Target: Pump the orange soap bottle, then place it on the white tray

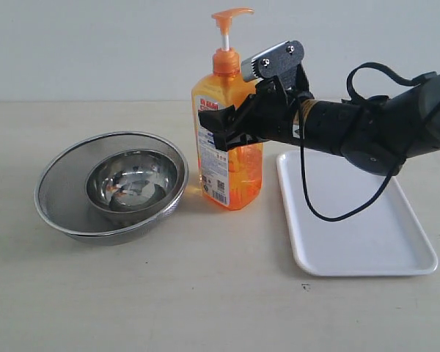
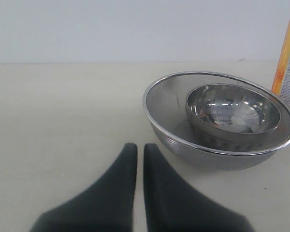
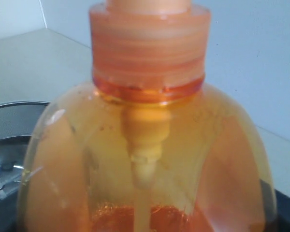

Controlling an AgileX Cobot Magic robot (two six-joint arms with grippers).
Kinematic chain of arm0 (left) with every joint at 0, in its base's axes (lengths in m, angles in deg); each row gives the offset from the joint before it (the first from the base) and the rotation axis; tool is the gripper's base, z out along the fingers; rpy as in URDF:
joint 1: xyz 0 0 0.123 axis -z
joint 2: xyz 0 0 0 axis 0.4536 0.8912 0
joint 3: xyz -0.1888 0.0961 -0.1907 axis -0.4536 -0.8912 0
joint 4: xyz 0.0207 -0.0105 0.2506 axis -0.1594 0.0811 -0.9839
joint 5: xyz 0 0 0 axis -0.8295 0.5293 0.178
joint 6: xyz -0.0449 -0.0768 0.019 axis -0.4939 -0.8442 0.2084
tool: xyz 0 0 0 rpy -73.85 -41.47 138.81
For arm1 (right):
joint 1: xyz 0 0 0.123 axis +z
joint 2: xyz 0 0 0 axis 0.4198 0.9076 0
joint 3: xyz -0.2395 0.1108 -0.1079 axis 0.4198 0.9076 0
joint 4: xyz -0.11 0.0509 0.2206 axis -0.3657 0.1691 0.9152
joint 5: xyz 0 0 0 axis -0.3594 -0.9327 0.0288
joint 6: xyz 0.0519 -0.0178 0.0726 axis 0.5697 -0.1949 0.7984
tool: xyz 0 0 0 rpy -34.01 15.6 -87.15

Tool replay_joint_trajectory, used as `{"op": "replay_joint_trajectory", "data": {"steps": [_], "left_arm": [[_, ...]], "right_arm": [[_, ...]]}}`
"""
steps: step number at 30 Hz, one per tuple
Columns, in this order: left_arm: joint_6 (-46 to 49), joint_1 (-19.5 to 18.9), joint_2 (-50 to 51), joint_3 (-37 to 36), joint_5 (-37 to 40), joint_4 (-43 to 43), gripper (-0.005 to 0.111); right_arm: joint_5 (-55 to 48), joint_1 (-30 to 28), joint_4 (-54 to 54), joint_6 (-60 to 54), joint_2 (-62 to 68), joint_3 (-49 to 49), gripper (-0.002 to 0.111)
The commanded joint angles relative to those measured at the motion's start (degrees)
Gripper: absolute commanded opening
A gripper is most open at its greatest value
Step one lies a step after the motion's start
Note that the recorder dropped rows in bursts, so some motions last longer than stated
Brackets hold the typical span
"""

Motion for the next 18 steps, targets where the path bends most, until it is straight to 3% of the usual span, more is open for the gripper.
{"op": "replay_joint_trajectory", "data": {"steps": [1,18], "left_arm": [[-0.3,-0.22,-0.2,-0.24,-0.48,0.33,0.005],[-0.3,-0.22,-0.2,-0.24,-21.97,0.33,0.005]], "right_arm": [[3.81,-0.06,1.27,-0.46,-1.3,-0.76,0.0],[3.67,-0.06,1.05,-0.6,-1.3,-0.76,0.0]]}}
